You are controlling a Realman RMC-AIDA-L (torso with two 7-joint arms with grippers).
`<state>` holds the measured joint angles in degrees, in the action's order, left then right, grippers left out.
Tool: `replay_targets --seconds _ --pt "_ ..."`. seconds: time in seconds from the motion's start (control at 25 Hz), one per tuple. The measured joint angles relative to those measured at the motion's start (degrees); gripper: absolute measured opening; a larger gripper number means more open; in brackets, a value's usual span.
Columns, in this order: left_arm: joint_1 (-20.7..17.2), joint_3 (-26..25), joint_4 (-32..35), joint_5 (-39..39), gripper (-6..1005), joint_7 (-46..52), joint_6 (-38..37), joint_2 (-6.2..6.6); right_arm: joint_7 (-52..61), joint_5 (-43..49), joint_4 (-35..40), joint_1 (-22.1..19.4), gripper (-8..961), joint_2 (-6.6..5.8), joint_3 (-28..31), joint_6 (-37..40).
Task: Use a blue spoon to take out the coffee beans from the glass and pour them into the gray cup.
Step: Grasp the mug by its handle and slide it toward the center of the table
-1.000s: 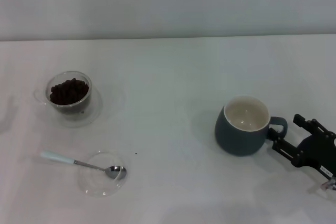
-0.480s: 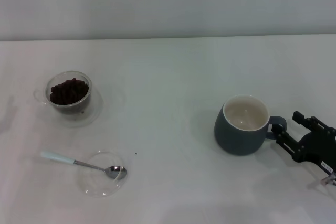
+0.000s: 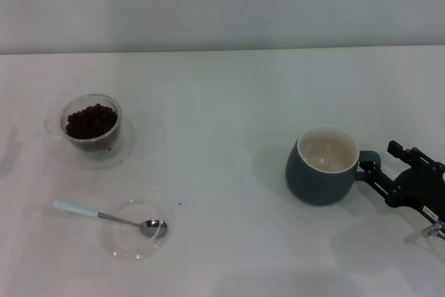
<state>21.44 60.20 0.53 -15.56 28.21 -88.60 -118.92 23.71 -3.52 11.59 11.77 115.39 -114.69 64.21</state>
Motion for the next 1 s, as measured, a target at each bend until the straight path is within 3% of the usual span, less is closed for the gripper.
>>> replay_targets --seconds 0.76,0.88,1.0 --pt "0.13 0.1 0.0 -0.03 861 0.0 0.46 -0.02 -0.8 0.48 1.71 0.35 635 0.01 -0.47 -2.41" --pt "0.18 0.2 -0.03 -0.17 861 0.0 0.52 -0.15 -0.82 0.44 1.76 0.49 416 0.01 -0.47 -2.41" --pt "0.12 0.25 -0.08 -0.18 861 0.0 0.54 -0.2 -0.84 0.35 1.83 0.63 402 0.01 -0.47 -2.48"
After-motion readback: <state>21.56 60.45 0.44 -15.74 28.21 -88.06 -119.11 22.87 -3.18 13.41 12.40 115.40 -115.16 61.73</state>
